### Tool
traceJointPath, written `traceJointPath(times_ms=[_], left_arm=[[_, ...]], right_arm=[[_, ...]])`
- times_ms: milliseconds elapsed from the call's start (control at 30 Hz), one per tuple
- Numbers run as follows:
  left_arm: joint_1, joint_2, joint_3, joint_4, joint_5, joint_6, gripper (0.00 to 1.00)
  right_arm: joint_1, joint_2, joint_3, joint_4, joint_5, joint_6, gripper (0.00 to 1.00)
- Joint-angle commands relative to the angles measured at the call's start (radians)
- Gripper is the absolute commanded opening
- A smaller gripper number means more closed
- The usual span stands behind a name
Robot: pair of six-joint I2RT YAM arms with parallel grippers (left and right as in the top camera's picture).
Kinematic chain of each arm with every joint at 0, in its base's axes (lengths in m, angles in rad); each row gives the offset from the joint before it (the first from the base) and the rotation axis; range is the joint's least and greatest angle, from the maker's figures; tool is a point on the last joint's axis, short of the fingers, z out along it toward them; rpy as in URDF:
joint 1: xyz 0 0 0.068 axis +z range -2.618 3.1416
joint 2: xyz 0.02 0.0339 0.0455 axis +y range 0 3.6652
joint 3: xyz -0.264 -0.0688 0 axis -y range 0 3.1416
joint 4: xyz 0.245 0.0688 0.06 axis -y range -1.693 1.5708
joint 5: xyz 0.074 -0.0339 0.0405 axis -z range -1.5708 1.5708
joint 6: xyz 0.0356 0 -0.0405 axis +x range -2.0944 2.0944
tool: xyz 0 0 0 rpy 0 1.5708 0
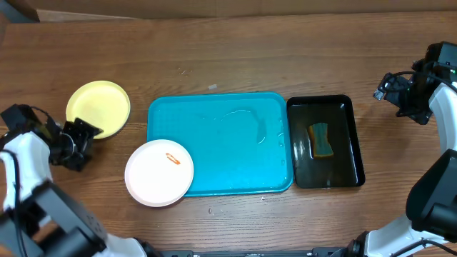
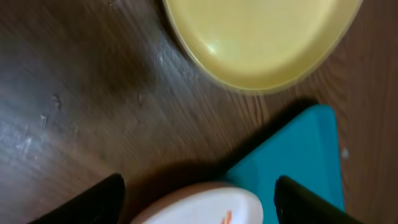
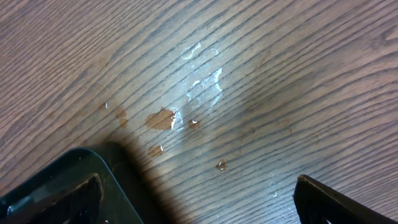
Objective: Clean dirty plates on tray and stack at the side
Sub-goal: 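Release the yellow plate and move left gripper to the stained white plate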
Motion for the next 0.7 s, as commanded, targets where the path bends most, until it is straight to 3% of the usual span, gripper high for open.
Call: traceJointPath(times_ms=[0, 100, 167, 267, 533, 667], left_arm=[[-0.013, -0.168, 0.011, -0.123, -0.034, 0.012, 0.77], [-0.042, -0.237, 0.01, -0.225, -0.199, 0.011, 0.77], [-0.071, -0.258, 0.005, -0.267, -0.234, -0.003, 0.73], [-0.119, -0.261, -0.028, -0.287, -0.286, -0.004, 0.6], [-0.19, -0.261, -0.214, -0.206, -0.304, 0.0, 0.57], [-0.19, -0.261, -0.244, -0.212, -0.304, 0.021, 0.48]], right_arm=[[0.0, -0.003, 0.014, 0.005, -0.002, 0.011, 1.0], [0.0, -0.003, 0.014, 0.005, -0.002, 0.011, 1.0], [0.0, -0.003, 0.014, 0.005, -0.002, 0.011, 1.0], [0.0, -0.003, 0.014, 0.005, -0.002, 0.011, 1.0], [0.0, -0.003, 0.014, 0.005, -0.002, 0.011, 1.0], [0.0, -0.003, 0.014, 0.005, -0.002, 0.011, 1.0]])
